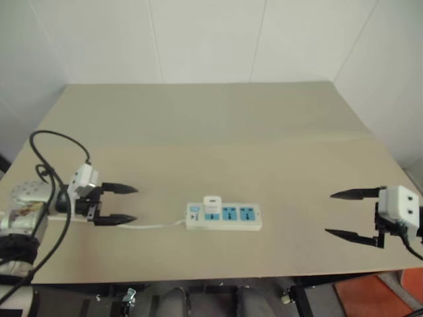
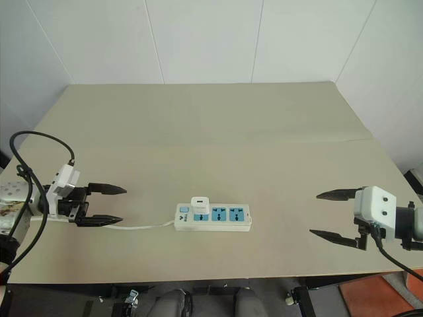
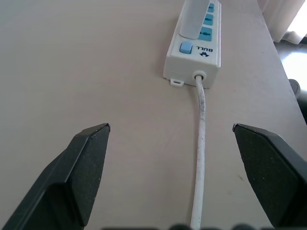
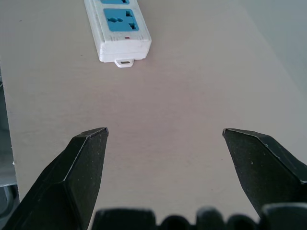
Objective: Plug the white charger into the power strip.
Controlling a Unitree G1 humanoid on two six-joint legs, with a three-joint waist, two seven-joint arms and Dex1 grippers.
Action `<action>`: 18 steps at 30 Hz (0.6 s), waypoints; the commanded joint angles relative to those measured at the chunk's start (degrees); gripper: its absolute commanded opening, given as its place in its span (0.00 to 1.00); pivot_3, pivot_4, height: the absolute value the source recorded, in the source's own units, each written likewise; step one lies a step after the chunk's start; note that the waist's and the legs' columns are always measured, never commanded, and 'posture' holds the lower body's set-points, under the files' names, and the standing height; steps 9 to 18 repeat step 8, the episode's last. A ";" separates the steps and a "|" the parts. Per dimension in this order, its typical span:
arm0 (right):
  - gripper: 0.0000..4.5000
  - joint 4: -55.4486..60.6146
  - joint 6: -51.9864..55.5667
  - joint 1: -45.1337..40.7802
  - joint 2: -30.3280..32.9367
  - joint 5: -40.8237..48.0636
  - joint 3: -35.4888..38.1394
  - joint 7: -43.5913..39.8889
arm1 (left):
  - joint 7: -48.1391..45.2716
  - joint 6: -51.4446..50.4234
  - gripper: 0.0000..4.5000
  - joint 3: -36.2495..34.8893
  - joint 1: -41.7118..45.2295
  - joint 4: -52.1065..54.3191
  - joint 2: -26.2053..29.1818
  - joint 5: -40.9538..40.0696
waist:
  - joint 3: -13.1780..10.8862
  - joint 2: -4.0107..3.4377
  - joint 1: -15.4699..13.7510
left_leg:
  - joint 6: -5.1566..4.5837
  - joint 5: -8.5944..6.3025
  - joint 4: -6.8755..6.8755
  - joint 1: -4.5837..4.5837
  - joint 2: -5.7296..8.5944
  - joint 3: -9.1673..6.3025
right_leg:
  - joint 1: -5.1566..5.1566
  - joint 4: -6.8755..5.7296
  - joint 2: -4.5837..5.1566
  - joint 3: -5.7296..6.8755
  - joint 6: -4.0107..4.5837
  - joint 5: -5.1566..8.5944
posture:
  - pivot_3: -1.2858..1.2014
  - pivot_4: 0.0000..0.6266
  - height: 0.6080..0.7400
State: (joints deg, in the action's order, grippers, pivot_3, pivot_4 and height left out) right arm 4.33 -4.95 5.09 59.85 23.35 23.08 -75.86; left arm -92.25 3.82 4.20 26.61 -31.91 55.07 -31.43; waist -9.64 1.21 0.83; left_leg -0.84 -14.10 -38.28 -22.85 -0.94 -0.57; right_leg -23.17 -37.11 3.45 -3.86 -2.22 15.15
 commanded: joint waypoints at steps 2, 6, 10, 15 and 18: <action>1.00 1.02 0.45 0.22 0.46 0.41 1.70 0.27 | -0.24 0.67 1.00 -0.74 1.42 -0.39 0.20 -0.50 | 0.00 0.00 0.01 | 0.00 0.00 0.00 -0.01 0.00 0.00 | 0.00 0.00 0.00 0.00 0.00 0.00 | 0.52 0.24 1.00; 1.00 0.90 0.45 0.20 0.86 0.32 1.81 -0.04 | -0.24 -0.19 1.00 -0.94 1.12 0.28 -0.44 -2.18 | 0.00 0.00 0.00 | 0.00 0.00 -0.02 -0.01 0.00 0.00 | 0.00 -0.01 0.00 0.00 0.00 0.00 | 0.52 0.24 1.00; 1.00 1.05 0.43 0.02 0.92 0.24 1.69 -0.03 | -0.24 -0.69 1.00 -1.23 1.02 0.51 -0.76 -2.56 | 0.00 0.00 -0.01 | 0.00 0.00 -0.03 0.00 0.00 0.00 | 0.01 -0.03 0.00 0.00 0.00 0.00 | 0.52 0.24 1.00; 1.00 1.05 0.43 0.02 0.92 0.24 1.69 -0.03 | -0.24 -0.69 1.00 -1.23 1.02 0.51 -0.76 -2.56 | 0.00 0.00 -0.01 | 0.00 0.00 -0.03 0.00 0.00 0.00 | 0.01 -0.03 0.00 0.00 0.00 0.00 | 0.52 0.24 1.00; 1.00 1.05 0.43 0.02 0.92 0.24 1.69 -0.03 | -0.24 -0.69 1.00 -1.23 1.02 0.51 -0.76 -2.56 | 0.00 0.00 -0.01 | 0.00 0.00 -0.03 0.00 0.00 0.00 | 0.01 -0.03 0.00 0.00 0.00 0.00 | 0.52 0.24 1.00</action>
